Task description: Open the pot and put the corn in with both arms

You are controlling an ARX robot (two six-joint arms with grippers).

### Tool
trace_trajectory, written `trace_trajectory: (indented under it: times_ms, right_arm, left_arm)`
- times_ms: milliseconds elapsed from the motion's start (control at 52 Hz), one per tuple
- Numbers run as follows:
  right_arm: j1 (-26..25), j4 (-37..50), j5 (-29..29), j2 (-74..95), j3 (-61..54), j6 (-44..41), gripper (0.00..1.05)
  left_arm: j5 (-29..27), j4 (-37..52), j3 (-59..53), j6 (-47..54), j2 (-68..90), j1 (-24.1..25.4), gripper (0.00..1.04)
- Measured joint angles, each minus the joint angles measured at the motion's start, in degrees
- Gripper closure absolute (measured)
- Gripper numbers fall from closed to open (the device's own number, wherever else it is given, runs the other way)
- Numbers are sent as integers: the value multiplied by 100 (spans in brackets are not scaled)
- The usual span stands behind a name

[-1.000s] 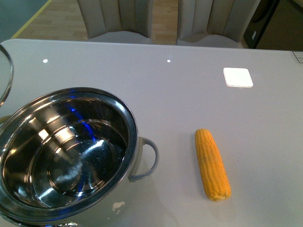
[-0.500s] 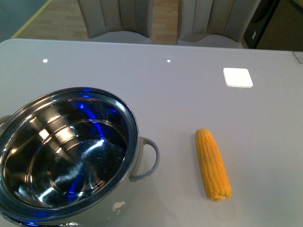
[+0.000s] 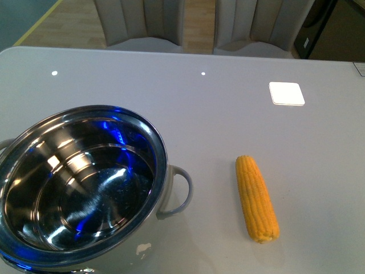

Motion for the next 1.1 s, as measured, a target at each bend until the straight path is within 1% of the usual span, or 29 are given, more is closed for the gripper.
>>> trace_trajectory:
  times_ms: [154,385,558,904,1096]
  right_arm:
    - [0,0,-2,0,0,0,9]
    - [0,0,0,0,0,0,9]
    - [0,0,-2,0,0,0,9]
    - [0,0,-2,0,0,0,9]
    - [0,0,0,0,0,0,9]
  left_arm:
    - [203,188,363,-256,468,-168,64]
    - [490,483,671,-122,1058,-315,64]
    - [487,570,800,-2,1394,-278,64]
    - [551,649,984,39,1840,-46,64]
    - [573,680,1071,20,1926,-42,64]
